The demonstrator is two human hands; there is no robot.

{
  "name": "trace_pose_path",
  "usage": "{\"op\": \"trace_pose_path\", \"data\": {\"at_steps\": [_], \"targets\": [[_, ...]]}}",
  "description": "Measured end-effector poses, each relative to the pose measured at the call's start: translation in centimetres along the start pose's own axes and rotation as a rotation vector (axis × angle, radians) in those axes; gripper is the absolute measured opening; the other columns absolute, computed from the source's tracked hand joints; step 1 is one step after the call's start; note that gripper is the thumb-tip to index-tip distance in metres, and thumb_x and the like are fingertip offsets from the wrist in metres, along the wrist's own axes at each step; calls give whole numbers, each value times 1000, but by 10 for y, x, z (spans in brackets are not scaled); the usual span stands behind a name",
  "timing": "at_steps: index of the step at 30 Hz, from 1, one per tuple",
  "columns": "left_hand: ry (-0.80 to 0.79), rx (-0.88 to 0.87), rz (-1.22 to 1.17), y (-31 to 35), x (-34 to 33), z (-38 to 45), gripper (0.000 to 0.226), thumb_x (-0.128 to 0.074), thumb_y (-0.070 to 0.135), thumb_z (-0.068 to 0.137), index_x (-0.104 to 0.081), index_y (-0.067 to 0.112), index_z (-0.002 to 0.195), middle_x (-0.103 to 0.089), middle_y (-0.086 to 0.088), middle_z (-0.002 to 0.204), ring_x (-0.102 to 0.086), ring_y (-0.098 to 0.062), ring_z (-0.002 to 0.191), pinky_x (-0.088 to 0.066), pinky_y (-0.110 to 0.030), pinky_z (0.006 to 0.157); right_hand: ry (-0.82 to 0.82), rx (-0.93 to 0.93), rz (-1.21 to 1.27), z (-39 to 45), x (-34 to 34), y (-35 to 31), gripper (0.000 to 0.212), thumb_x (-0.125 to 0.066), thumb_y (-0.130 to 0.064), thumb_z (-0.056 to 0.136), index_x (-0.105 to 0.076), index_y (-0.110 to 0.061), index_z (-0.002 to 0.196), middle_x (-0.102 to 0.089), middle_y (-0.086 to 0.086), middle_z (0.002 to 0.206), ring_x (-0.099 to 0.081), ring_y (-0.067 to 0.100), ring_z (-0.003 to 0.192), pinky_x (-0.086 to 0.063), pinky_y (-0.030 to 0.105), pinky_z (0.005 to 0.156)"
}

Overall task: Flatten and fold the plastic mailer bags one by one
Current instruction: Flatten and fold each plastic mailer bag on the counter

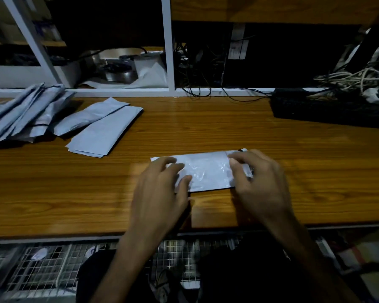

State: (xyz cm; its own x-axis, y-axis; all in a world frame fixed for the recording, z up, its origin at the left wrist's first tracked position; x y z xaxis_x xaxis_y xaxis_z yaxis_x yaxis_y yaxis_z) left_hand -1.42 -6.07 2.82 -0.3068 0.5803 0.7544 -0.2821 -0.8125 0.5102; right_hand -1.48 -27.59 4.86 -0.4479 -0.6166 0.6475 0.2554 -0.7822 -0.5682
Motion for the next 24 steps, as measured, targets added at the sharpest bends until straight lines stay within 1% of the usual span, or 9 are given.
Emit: {"op": "trace_pose_path", "data": {"at_steps": [3,5,7,9,11,13,18,20,24], "targets": [[-83,17,38,22,-30,22,42,-54,30,105,-62,10,141,-56,-7,148,-48,-24,138,-38,-39,113,-224,36,-163,19,-45,-13,37,-50,-27,107,-62,-15,140,-60,-1,146,-54,19,134,-40,34,112],[-140,13,56,30,-48,33,39,-48,26,106,-61,11,139,-55,-11,148,-44,-27,141,-28,-38,120,-325,64,-196,23,-70,-17,42,-44,-23,109,-54,-13,148,-49,2,157,-43,20,145,-34,36,120],[-164,9,57,31,-58,38,30,-47,22,102,-67,14,123,-63,-11,133,-52,-29,130,-31,-41,117,-378,96,-188,22,-87,-17,41,-42,-20,110,-53,-14,148,-45,4,160,-38,21,149,-31,38,122],[-187,13,47,27,-63,38,29,-47,19,99,-68,14,118,-64,-10,127,-53,-29,126,-32,-43,116,-396,103,-183,20,-94,-13,38,-41,-16,109,-55,-13,145,-44,6,160,-35,22,151,-25,36,125],[-226,-11,65,25,-71,37,36,-42,20,100,-66,13,127,-62,-10,134,-48,-28,135,-24,-42,122,-413,129,-225,15,-99,-10,40,-42,-14,108,-53,-13,146,-40,8,163,-30,21,153,-16,34,126],[-261,-41,111,24,-78,35,53,-31,25,98,-59,12,140,-57,-11,146,-41,-29,144,-17,-42,126,-427,150,-254,11,-103,-9,46,-40,-15,105,-47,-13,151,-35,9,165,-24,21,156,-11,34,128],[-283,-86,199,21,-86,33,82,-4,40,88,-48,11,152,-44,-11,161,-32,-28,152,-13,-41,126,-421,168,-253,4,-110,-1,74,-12,-37,93,-39,-12,157,-31,9,167,-20,21,157,-3,32,127],[-291,-92,231,19,-89,32,85,-1,42,87,-44,13,155,-40,-9,163,-29,-25,154,-12,-40,127,-424,170,-290,4,-111,1,79,-6,-40,92,-36,-12,159,-28,8,168,-17,19,158,-2,32,127],[-310,-86,268,16,-92,30,85,2,43,90,-37,15,159,-34,-6,167,-26,-22,156,-11,-41,127,-420,149,-329,2,-107,-1,79,-1,-40,94,-34,-12,160,-28,8,168,-17,20,158,-10,39,129]]}}
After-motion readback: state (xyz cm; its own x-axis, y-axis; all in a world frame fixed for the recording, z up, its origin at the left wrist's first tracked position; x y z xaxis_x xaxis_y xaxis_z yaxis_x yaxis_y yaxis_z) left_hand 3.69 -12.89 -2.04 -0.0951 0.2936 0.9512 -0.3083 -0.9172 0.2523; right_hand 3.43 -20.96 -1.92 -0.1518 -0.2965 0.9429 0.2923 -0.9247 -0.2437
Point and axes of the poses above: each hand's wrist, its own z-axis towards the middle knuckle, its own x-axis out of the back of the hand, y = z × x, the point moved 10 cm from there along z, towards the middle knuckle
